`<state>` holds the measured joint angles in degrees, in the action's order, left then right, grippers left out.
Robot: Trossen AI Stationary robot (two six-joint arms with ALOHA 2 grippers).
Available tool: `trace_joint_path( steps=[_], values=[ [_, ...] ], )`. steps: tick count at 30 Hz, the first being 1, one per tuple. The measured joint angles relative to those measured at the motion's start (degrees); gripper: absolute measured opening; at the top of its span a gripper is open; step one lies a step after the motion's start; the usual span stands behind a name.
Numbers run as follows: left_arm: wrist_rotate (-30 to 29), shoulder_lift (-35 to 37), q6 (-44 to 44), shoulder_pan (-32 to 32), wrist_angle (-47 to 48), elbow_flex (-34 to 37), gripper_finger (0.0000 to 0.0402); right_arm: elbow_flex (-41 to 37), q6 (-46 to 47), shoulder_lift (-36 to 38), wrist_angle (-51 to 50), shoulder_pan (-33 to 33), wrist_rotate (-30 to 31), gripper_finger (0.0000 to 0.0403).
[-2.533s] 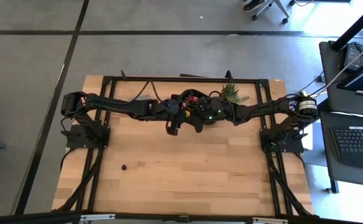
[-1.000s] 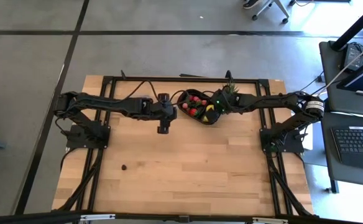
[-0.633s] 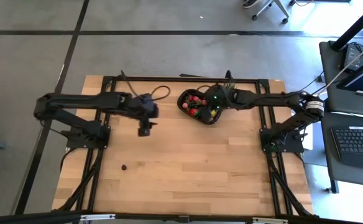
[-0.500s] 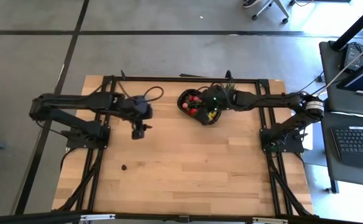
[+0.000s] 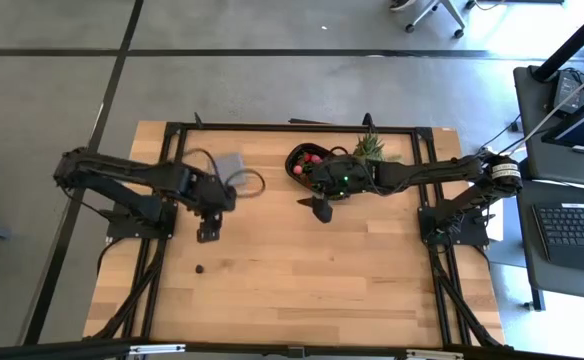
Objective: Pick and placing Produce into tupperware
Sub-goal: Put the blackberry into the black bin
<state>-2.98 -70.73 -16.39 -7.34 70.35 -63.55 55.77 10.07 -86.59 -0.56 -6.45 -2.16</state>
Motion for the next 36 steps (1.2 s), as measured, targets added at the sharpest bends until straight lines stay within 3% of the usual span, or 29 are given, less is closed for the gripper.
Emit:
trace_joint_path(
  steps=[3,6,13,21,26,36],
  values=[
    [1.0,-3.4,-1.1,-4.6,0.2,0.0,0.0234,0.0,0.0,0.0,-0.1,0.0,2.4,0.0326],
    [1.2,-6.5,-7.4,-8.7,1.8,0.0,0.0234,0.0,-0.1,0.0,-0.3,0.0,3.8,0.0326],
    [3.9,-9.8,-39.8,-15.3,2.0,0.0,0.0234,0.0,-0.8,0.0,-1.4,0.0,4.2,0.0326],
    [8.1,-14.8,-62.6,-21.7,3.7,0.1,0.0234,0.0,-3.0,0.0,-1.5,0.0,4.1,0.0326],
    [14.6,-20.3,-67.6,-24.8,2.8,0.1,0.0234,0.0,-3.0,0.0,-1.5,0.0,4.1,0.0326],
    [14.7,-26.3,-67.6,-25.4,-1.1,0.1,0.0234,0.0,-1.9,0.0,-1.5,0.0,4.1,0.0326]
  ],
)
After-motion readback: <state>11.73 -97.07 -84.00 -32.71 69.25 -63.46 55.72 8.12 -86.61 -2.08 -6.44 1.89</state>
